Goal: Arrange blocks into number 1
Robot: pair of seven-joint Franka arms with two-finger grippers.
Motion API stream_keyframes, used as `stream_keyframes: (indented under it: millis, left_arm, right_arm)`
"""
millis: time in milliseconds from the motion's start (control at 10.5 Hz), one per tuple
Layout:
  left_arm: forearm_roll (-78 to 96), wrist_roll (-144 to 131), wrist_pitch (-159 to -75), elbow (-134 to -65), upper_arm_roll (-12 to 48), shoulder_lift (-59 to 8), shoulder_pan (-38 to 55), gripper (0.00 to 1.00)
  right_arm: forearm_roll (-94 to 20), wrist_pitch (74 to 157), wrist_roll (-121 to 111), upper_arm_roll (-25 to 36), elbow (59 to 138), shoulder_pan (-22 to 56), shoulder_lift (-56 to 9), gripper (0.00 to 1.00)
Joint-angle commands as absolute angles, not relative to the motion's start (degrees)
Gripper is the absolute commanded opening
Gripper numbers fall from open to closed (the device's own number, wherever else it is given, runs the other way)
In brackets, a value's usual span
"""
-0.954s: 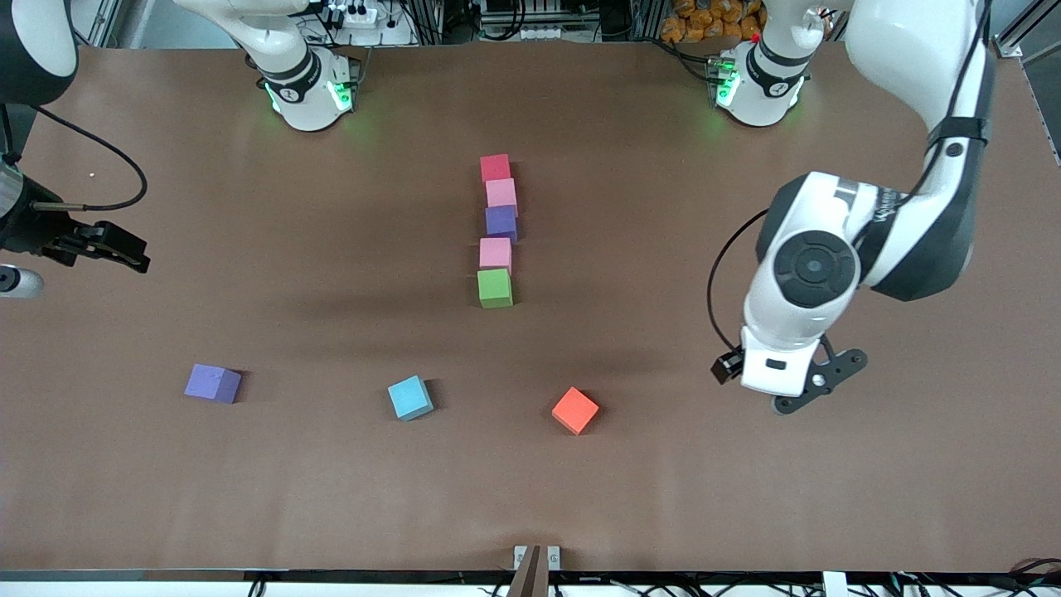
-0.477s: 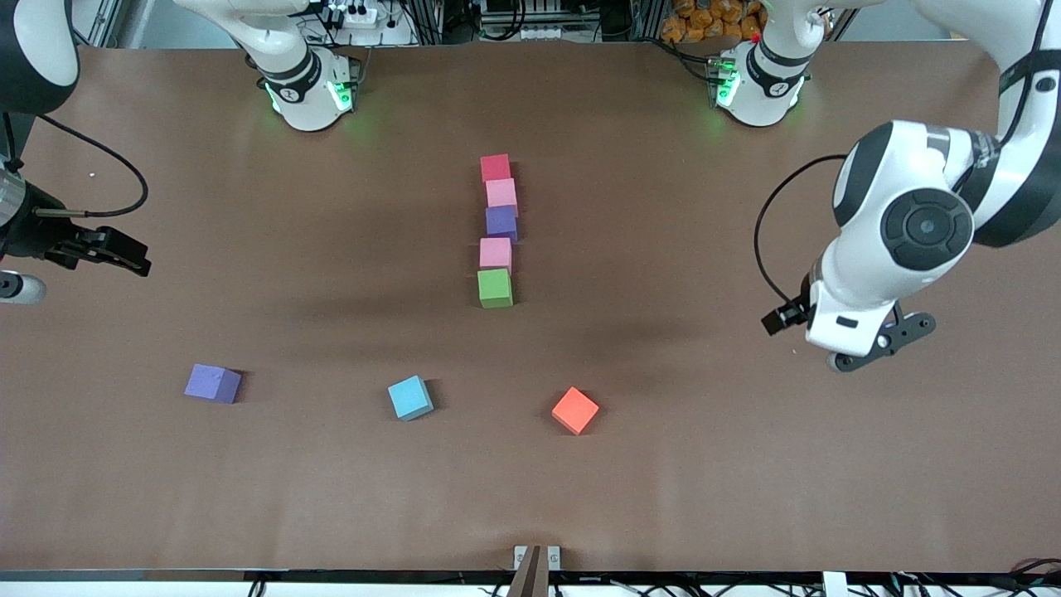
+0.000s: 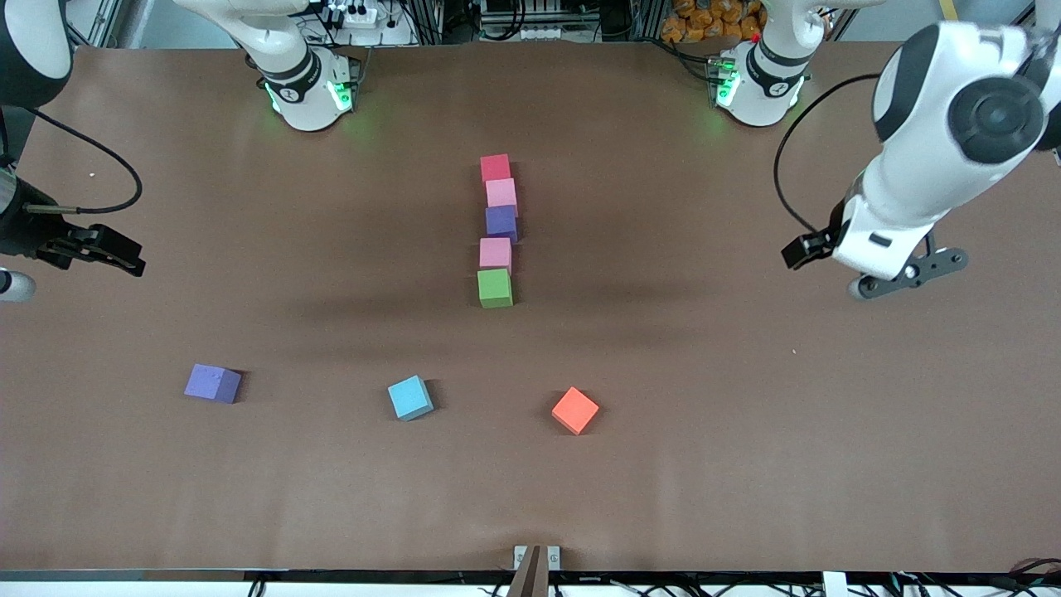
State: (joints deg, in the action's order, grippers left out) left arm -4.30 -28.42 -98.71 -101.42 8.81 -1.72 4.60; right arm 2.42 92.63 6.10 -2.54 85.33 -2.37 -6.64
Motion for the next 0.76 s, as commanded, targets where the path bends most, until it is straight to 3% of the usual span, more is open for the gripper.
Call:
stream_keyframes:
  millis: [0, 286, 668]
  left_arm:
    - [-1.3, -18.6, -98.7, -102.7, 5.8, 4.4, 5.4, 1.00]
    - [-2.4, -12.7, -96.8, -96.8, 5.4, 4.4, 6.2, 1.00]
    - [-1.7, -11.7, -85.6, -86.2, 4.7, 1.6, 6.2, 1.00]
  right_arm:
    - [-1.1, 91.7, 4.6, -2.9, 83.8, -4.0, -7.1, 1.00]
    - [-1.6, 91.8, 4.4, -4.1, 83.8, -5.2, -7.1, 1.00]
    - [-1.6, 91.8, 4.4, -4.5, 83.8, -5.6, -7.2, 1.00]
